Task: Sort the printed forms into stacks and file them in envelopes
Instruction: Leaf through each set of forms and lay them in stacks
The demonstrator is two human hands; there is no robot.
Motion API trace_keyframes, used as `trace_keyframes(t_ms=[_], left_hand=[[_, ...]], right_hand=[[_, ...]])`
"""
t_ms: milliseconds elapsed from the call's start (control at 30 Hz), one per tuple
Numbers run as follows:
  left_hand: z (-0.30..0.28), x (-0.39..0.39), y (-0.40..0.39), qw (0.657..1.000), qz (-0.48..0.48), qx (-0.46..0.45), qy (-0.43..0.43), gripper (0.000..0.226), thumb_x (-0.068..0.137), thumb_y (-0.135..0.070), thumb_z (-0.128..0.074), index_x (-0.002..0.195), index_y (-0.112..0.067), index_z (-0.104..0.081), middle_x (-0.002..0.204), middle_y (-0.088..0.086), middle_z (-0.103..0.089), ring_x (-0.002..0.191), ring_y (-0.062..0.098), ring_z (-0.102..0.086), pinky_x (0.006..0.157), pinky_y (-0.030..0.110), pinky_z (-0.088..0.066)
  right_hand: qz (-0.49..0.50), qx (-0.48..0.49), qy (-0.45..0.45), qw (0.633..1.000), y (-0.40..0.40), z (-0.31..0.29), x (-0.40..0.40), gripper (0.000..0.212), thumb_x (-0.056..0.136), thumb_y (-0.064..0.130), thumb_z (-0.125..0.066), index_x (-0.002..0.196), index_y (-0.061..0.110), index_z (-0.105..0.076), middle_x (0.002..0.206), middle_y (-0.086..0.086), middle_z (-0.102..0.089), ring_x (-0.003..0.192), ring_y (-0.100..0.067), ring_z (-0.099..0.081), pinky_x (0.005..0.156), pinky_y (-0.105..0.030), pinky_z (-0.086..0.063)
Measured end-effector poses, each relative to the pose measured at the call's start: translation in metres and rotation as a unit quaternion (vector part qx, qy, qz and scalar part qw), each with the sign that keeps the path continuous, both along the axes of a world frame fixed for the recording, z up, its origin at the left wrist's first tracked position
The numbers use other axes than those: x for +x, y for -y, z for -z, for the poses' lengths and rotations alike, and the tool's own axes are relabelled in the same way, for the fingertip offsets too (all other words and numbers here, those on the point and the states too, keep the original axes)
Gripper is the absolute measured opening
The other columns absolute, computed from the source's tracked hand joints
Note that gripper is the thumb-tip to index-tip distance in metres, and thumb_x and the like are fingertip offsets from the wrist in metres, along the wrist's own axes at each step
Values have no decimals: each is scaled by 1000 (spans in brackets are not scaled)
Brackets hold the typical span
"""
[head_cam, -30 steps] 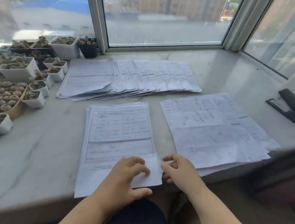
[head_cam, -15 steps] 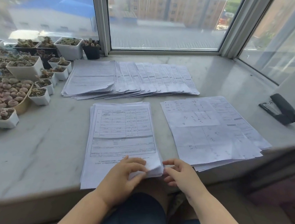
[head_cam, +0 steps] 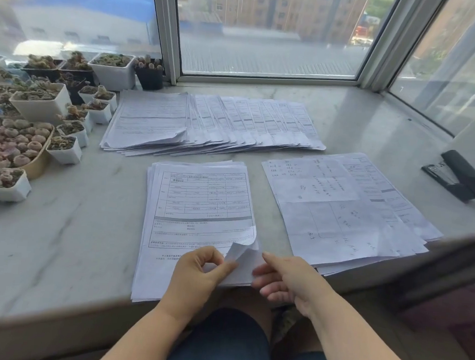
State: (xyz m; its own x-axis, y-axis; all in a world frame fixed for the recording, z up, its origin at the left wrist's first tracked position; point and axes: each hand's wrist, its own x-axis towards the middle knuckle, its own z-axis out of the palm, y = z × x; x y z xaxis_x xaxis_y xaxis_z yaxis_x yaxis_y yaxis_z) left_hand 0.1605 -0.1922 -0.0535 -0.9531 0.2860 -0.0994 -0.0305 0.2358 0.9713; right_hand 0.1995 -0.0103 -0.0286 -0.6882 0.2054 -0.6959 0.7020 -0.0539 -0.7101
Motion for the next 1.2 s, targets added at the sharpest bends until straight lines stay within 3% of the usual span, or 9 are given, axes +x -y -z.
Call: trace_keyframes(t_ms=[133,300,467,633,733,900,1033,1133,1200], left_hand=[[-1,1,0,1000,-7,28,12,42,80,-41,-64,62,-5,-53,58,-5,-52,59,5,-47,56,18,-35],[1,0,0,999,-19,41,8,32,88,-27,-63,70,-2,-58,71,12,-60,67,14,-53,60,25,-39],[-3,2,3,999,7,35,-13,35,84,-36,-53,70,-9,-70,74,0,-70,75,3,-62,71,8,-41],[-7,-4,6,992,37,-65,-106,15,93,-19,-57,84,-20,-70,93,-13,-69,95,-2,-60,85,14,-43],[-26,-15,1,961,19,-114,-251,16,94,-28,-54,107,-25,-62,116,-12,-59,112,-3,-51,95,7,-36],[-74,-22,-53,897,42,-83,-431,39,89,-32,-52,126,-20,-51,129,0,-51,122,14,-49,106,29,-37],[-69,-2,-130,875,151,-211,-409,71,81,-43,-66,140,-12,-42,145,7,-42,133,25,-41,110,37,-32],[-49,15,-196,809,278,-384,-348,95,84,-62,-48,152,-15,-1,160,6,-2,147,22,-5,119,38,-9],[-39,23,-238,775,317,-458,-298,96,86,-62,-44,151,-15,9,159,7,8,147,25,3,117,44,-8]], right_hand=[[7,2,22,1000,-3,0,-4,43,94,45,-56,91,4,-67,70,-8,-73,52,-16,-65,47,-23,-52],[-16,26,22,999,-5,-1,-6,33,92,40,-62,97,7,-65,90,-12,-72,52,-15,-66,45,-21,-51],[-73,83,15,994,3,-15,-28,53,93,58,-46,92,9,-65,69,-5,-72,42,-13,-57,39,-18,-42],[-201,299,-41,932,15,-16,-48,15,89,10,-52,76,8,-60,70,-5,-60,63,-19,-56,52,-26,-46],[-93,295,-128,942,-1,-22,-49,17,86,4,-50,70,10,-45,68,-6,-39,65,-19,-34,58,-28,-27],[165,90,-223,957,-91,-60,-25,10,90,4,-57,86,-4,-63,80,-10,-64,72,-21,-59,65,-34,-46],[323,75,-270,904,-189,-86,11,20,93,2,-55,82,15,-67,69,4,-72,60,-12,-68,55,-26,-56],[402,151,-258,865,-262,-95,34,24,91,0,-56,78,17,-65,90,-11,-71,80,-25,-64,75,-37,-54],[438,195,-250,841,-306,-97,48,27,89,-1,-56,70,17,-60,106,-23,-69,85,-26,-58,78,-38,-47]])
